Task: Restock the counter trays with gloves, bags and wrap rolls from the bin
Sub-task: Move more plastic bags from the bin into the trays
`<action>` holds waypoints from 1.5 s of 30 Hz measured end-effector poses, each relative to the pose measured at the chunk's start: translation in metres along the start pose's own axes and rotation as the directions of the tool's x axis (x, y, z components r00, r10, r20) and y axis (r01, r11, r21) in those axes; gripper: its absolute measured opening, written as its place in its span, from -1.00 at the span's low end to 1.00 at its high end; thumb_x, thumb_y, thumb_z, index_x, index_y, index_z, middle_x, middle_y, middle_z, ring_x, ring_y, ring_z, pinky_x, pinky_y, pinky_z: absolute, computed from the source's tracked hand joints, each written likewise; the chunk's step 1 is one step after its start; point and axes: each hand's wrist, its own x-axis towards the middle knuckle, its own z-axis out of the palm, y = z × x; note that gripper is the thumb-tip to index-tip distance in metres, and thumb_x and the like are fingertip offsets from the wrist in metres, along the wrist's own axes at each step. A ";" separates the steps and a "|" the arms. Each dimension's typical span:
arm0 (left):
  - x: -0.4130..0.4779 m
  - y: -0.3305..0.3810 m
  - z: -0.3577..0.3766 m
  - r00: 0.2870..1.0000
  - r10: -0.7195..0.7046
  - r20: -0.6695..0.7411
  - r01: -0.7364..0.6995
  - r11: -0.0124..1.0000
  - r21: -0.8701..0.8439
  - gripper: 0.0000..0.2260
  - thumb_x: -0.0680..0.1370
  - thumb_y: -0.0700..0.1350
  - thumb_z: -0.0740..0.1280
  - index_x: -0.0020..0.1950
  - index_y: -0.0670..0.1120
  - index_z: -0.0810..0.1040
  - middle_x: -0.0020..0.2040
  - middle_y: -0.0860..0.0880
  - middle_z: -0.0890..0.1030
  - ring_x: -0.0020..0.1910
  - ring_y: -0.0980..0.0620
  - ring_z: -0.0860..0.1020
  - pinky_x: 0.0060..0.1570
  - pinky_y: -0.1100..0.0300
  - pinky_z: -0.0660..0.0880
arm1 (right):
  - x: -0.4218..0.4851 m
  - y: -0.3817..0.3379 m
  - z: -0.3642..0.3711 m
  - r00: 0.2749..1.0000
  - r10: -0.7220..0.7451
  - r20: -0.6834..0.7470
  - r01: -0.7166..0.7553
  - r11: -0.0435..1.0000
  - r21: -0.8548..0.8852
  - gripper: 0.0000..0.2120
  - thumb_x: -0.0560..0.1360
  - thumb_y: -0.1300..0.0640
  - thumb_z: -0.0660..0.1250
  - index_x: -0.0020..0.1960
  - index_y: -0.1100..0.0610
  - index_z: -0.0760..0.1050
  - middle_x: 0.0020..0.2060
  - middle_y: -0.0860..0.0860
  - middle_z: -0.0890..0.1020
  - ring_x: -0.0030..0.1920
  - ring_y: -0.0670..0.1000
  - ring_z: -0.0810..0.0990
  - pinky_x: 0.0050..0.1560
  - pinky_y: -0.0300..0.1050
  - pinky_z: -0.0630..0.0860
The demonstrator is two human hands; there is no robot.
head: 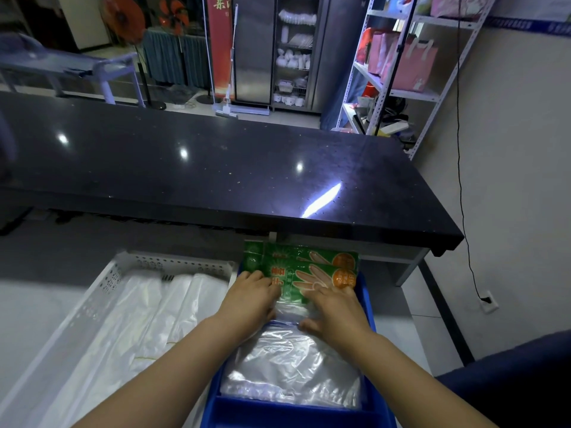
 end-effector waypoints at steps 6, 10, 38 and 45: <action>0.006 0.000 0.006 0.996 0.004 0.090 -0.003 1.000 -0.018 -0.85 0.48 -0.12 0.21 -0.05 -0.10 0.53 -0.02 -0.09 0.57 0.02 -0.11 0.44 -0.14 0.12 0.17 | 0.001 -0.001 0.002 0.992 0.051 0.117 -0.061 0.995 0.082 -0.61 0.40 -0.21 0.34 -0.44 -0.07 0.28 0.38 0.03 0.40 0.27 0.10 0.36 0.22 0.00 0.28; 0.010 -0.001 0.002 0.997 -0.020 0.070 0.024 0.998 -0.052 -0.91 0.51 -0.12 0.18 -0.03 -0.07 0.43 -0.06 -0.12 0.62 -0.09 -0.21 0.54 -0.26 0.09 0.23 | 0.002 0.003 -0.001 0.993 0.100 0.056 -0.110 0.973 0.205 -0.69 0.45 -0.06 0.36 -0.36 0.01 0.33 -0.19 -0.02 0.53 -0.15 0.06 0.51 -0.30 -0.12 0.34; 0.006 -0.026 -0.007 0.977 0.116 0.179 -0.135 0.986 0.101 -0.86 0.41 -0.22 0.28 -0.07 -0.08 0.53 -0.12 -0.11 0.64 -0.09 -0.17 0.58 -0.09 0.12 0.41 | 0.001 0.024 0.004 0.953 -0.189 -0.235 0.176 0.982 -0.075 -0.72 0.15 0.27 0.51 -0.28 0.10 0.45 -0.35 0.03 0.60 -0.37 0.09 0.54 -0.45 -0.17 0.32; 0.015 -0.029 -0.016 0.978 0.057 0.198 -0.069 0.996 0.056 -0.67 0.37 -0.16 0.32 0.13 -0.01 0.48 0.07 -0.04 0.55 0.11 -0.12 0.47 0.01 0.07 0.37 | 0.010 0.028 0.001 0.992 0.032 0.126 -0.055 0.980 0.189 -0.78 0.37 0.21 0.35 -0.15 -0.05 0.37 -0.12 -0.01 0.57 -0.17 0.04 0.49 -0.29 -0.16 0.31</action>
